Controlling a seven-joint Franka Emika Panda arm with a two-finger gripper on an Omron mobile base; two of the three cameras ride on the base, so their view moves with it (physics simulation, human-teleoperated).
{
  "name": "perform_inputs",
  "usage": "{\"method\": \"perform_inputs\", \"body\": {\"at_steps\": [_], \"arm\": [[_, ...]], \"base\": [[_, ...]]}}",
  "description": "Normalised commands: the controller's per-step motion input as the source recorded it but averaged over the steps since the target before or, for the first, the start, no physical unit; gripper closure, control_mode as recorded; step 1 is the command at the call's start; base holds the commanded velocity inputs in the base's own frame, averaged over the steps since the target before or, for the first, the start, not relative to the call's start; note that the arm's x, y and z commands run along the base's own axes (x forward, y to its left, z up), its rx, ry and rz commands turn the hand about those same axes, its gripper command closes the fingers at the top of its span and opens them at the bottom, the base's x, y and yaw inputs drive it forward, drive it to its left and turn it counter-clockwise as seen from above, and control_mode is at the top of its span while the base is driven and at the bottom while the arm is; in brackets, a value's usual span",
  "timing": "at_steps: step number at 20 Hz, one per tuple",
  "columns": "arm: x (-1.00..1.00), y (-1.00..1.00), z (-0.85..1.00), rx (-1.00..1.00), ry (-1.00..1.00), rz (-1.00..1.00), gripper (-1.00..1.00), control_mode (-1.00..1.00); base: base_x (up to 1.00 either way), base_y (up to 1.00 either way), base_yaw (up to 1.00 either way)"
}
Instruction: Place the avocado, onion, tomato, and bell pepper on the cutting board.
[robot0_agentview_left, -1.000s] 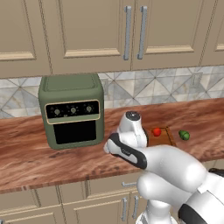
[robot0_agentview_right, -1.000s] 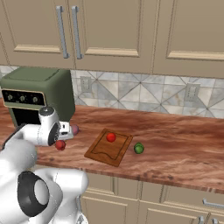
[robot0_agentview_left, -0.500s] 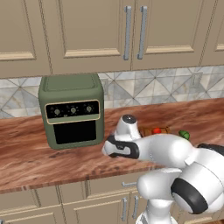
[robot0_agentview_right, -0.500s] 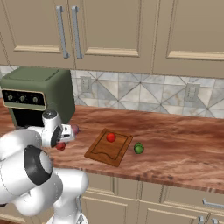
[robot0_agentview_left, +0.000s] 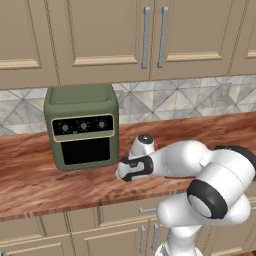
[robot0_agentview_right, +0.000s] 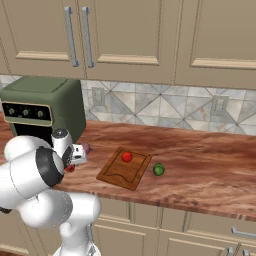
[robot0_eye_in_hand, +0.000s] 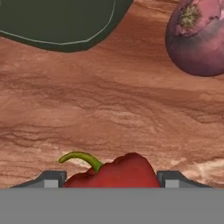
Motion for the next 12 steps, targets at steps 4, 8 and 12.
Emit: {"method": "perform_inputs", "body": {"at_steps": [4,8,12], "arm": [[-0.03,-0.01,0.13,0.0,0.04,0.0,1.0,-1.0],[-0.08,-0.32,0.55,0.0,0.08,-0.06,1.0,-1.0],[0.0,-0.59,0.64,0.0,0.12,-0.12,1.0,-1.0]], "base": [[0.0,0.0,0.0],[0.0,0.0,0.0],[0.0,0.0,0.0]]}}
